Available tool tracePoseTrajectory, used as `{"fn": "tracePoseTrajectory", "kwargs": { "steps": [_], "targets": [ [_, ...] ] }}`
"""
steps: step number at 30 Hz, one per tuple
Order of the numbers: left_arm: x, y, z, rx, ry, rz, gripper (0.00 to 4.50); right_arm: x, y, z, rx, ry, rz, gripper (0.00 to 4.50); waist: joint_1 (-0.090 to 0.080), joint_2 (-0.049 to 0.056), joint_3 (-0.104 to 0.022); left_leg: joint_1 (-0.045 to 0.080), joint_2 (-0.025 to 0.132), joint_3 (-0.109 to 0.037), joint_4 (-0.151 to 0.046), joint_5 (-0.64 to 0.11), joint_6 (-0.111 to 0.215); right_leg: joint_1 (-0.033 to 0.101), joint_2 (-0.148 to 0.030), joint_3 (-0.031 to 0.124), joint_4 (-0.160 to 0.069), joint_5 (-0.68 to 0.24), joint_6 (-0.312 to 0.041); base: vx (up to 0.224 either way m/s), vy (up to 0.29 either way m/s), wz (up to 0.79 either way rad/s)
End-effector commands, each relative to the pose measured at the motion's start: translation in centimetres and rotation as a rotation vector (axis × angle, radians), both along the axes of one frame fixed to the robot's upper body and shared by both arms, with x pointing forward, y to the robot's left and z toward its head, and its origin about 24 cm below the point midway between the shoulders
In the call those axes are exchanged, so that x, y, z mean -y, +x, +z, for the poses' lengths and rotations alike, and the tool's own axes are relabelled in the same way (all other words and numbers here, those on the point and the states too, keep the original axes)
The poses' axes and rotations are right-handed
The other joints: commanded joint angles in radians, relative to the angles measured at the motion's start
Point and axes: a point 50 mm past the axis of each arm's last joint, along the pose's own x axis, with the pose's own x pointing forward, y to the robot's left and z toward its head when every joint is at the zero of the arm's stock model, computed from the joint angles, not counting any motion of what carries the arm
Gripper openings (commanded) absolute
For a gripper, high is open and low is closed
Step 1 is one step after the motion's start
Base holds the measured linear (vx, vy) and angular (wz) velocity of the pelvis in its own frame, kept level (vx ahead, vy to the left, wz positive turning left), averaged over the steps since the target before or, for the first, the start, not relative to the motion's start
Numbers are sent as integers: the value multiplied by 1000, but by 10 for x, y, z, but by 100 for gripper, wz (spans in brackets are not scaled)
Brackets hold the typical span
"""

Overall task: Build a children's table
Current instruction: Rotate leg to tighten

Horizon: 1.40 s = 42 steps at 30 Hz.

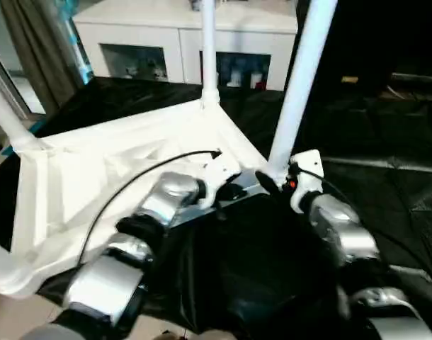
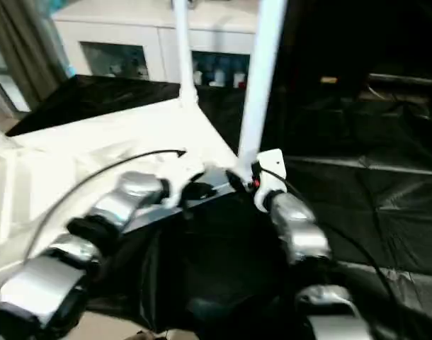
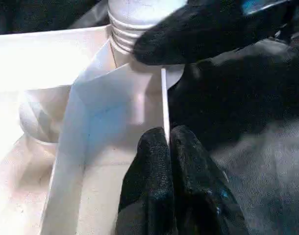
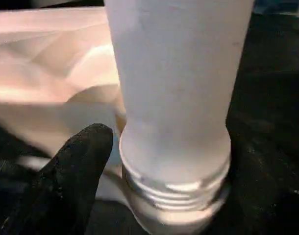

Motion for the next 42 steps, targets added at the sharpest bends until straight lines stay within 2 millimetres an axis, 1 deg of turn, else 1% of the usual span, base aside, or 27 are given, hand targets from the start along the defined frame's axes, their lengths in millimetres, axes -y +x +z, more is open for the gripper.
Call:
{"fn": "tracePoseTrajectory", "kwargs": {
  "steps": [1, 2, 4, 5, 7, 9, 11, 12, 13, 14, 16, 18, 19, 21, 23, 28, 29, 30, 31, 32, 33, 34, 37, 39, 40, 41, 42],
  "targets": [
    [10, -7, 7, 17, -30, -143, 0, -29, -12, 1, -7, 20, 265, 376, 15, -18, -72, 9, 58, -27, -64, -166, 111, 56, -74, 50, -63, -132, -232, 0, 0, 0],
    [4, -9, 7, 14, -26, -181, 0, -23, -16, 3, -5, 16, 312, 376, 17, -15, -76, 10, 61, -28, -62, -143, 126, 56, -74, 48, -55, -86, -253, 0, 0, 0],
    [-2, -12, 6, -2, -15, -218, 0, -17, -20, 6, 10, 7, 366, 376, 22, -15, -78, 12, 62, -26, -58, -127, 140, 54, -74, 49, -50, -47, -264, 0, 0, 0],
    [-7, -14, 5, -16, -4, -242, 0, -12, -24, 8, 10, 6, 412, 376, 33, -14, -77, 13, 63, -24, -57, -126, 150, 51, -75, 48, -50, -40, -273, 0, 0, 0],
    [-15, -17, 5, -38, -5, -277, 0, -4, -28, 8, -14, 7, 463, 376, 38, -13, -73, 15, 66, -24, -61, -158, 138, 49, -76, 48, -55, -94, -270, 0, 0, 0],
    [-20, -18, 5, -52, 1, -296, 0, 0, -30, 10, -19, 2, 489, 376, 44, -16, -70, 19, 69, -25, -66, -187, 115, 48, -76, 50, -61, -152, -259, 0, 0, 0],
    [-24, -19, 6, -59, 5, -305, 0, 3, -32, 11, -20, 0, 510, 376, 49, -13, -67, 24, 71, -26, -70, -223, 83, 43, -77, 52, -66, -212, -247, 0, 0, 0],
    [-25, -19, 6, -59, 5, -307, 0, 4, -32, 12, -21, 1, 517, 376, 51, -12, -67, 25, 71, -27, -71, -229, 76, 42, -77, 52, -67, -222, -244, 0, 0, 0],
    [-26, -19, 6, -60, 4, -308, 0, 4, -32, 12, -22, 1, 519, 352, 52, -12, -66, 27, 72, -27, -73, -241, 64, 41, -77, 53, -68, -235, -241, 0, 0, 0],
    [-26, -19, 6, -60, 3, -309, 0, 4, -33, 12, -21, 1, 523, 344, 52, -13, -67, 25, 71, -27, -74, -242, 57, 43, -78, 54, -68, -236, -238, 0, 0, 0],
    [-27, -20, 7, -65, 2, -315, 0, 4, -33, 13, -23, 4, 530, 341, 52, -15, -69, 23, 70, -28, -73, -227, 56, 45, -79, 54, -66, -220, -236, 0, 0, 0],
    [-28, -21, 8, -72, -6, -325, 0, 3, -34, 14, -28, 19, 551, 333, 52, -17, -71, 19, 68, -27, -69, -191, 70, 47, -78, 54, -58, -172, -243, 0, 0, 0],
    [-28, -21, 8, -72, -7, -326, 0, 2, -35, 14, -31, 20, 559, 306, 53, -17, -72, 18, 68, -27, -69, -181, 75, 48, -78, 53, -56, -160, -246, 0, 0, 0],
    [-26, -21, 7, -71, -13, -323, 0, -1, -37, 11, -45, 20, 575, 297, 53, -15, -73, 18, 67, -26, -65, -165, 89, 46, -78, 52, -56, -143, -250, 0, 0, 0],
    [-25, -21, 7, -66, -15, -317, 0, -1, -38, 10, -55, 24, 575, 279, 53, -16, -72, 18, 67, -26, -65, -166, 89, 47, -77, 52, -57, -151, -249, 0, 0, 0],
    [-23, -18, 7, -40, -3, -281, 0, -1, -40, 4, -92, 13, 549, 272, 54, -15, -71, 20, 67, -27, -67, -185, 78, 45, -77, 52, -63, -191, -236, 0, 0, 0],
    [-17, -8, 8, -8, 1, -161, 0, -2, -32, -8, -102, -22, 371, 272, 54, -14, -70, 20, 68, -27, -68, -189, 71, 44, -77, 52, -63, -198, -234, 0, 0, 0],
    [-17, -8, 8, -8, 1, -161, 0, -2, -32, -8, -102, -22, 371, 272, 51, -14, -70, 21, 68, -28, -69, -190, 63, 40, -78, 53, -64, -203, -233, 0, 0, 0],
    [-10, -1, 9, 7, -13, -79, 0, -2, -24, -16, -104, -44, 214, 272, 48, -15, -66, 25, 66, -29, -73, -225, 43, 40, -78, 53, -71, -250, -226, 0, 0, 0],
    [-9, 0, 10, 9, -15, -66, 0, -2, -23, -17, -105, -47, 188, 272, 41, -16, -61, 27, 62, -31, -76, -264, 19, 38, -81, 52, -79, -321, -212, 0, 0, 0],
    [-8, 1, 10, 10, -19, -51, 0, -2, -21, -19, -106, -51, 155, 272, 40, -19, -62, 27, 60, -34, -77, -274, 10, 44, -83, 50, -82, -355, -199, 0, 0, 0],
    [-2, 4, 11, 21, -19, -13, 0, -3, -17, -21, -113, -37, 67, 272, 37, -17, -62, 27, 60, -35, -78, -279, 5, 43, -84, 52, -87, -388, -181, 0, 0, 0],
    [14, 10, 13, 45, -22, 90, 0, -8, -9, -27, -146, 10, -127, 271, 28, -16, -60, 33, 61, -35, -81, -298, -7, 35, -79, 54, -89, -370, -183, 0, 0, 0],
    [14, 10, 13, 45, -22, 90, 0, -8, -9, -27, -146, 10, -127, 270, 29, -18, -62, 31, 58, -34, -79, -296, 3, 40, -80, 54, -91, -364, -179, 0, 0, 0],
    [21, 12, 14, 50, -27, 121, 0, -13, -6, -28, -156, 32, -175, 270, 30, -18, -62, 30, 57, -32, -77, -283, 15, 40, -81, 56, -91, -347, -180, 0, 0, 0],
    [35, 13, 15, 64, -36, 165, 0, -25, -2, -28, -171, 69, -242, 270, 29, -17, -64, 28, 57, -33, -77, -269, 17, 39, -81, 56, -88, -328, -187, 0, 0, 0],
    [39, 12, 15, 65, -39, 167, 0, -31, -1, -27, -172, 78, -244, 270, 28, -9, -65, 30, 57, -34, -78, -268, 16, 40, -78, 54, -87, -322, -188, 0, 0, 0]
  ]
}}
